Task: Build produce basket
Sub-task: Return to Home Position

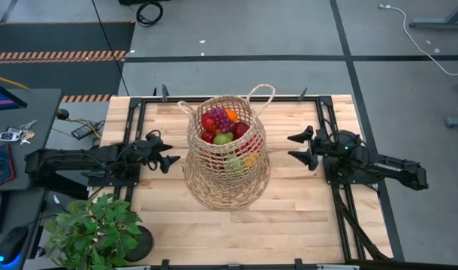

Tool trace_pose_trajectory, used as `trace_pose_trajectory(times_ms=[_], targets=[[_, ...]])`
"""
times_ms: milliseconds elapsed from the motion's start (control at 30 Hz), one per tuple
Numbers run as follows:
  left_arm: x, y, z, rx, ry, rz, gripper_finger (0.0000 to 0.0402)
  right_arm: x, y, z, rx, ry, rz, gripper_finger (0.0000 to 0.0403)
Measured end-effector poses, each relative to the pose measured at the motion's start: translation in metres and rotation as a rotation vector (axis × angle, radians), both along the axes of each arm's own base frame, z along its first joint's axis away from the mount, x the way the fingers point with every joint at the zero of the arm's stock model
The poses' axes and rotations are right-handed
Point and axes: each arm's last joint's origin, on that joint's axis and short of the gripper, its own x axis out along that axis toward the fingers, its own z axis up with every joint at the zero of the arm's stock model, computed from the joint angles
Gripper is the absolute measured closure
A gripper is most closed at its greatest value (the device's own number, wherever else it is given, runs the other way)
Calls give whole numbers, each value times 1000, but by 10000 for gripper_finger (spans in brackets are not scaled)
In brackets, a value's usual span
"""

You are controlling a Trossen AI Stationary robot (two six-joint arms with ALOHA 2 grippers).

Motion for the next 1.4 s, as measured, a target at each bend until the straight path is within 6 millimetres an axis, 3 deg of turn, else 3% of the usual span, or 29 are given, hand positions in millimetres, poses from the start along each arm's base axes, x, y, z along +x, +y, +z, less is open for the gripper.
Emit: trace_pose_trajectory(times_ms=[167, 1400], targets=[[0, 0, 0, 0, 2, 0, 44, 1, 0, -1, -103, 21, -4, 55], [0, 0, -1, 0, 2, 0, 44, 1, 0, 0, -97, 14, -4, 55]])
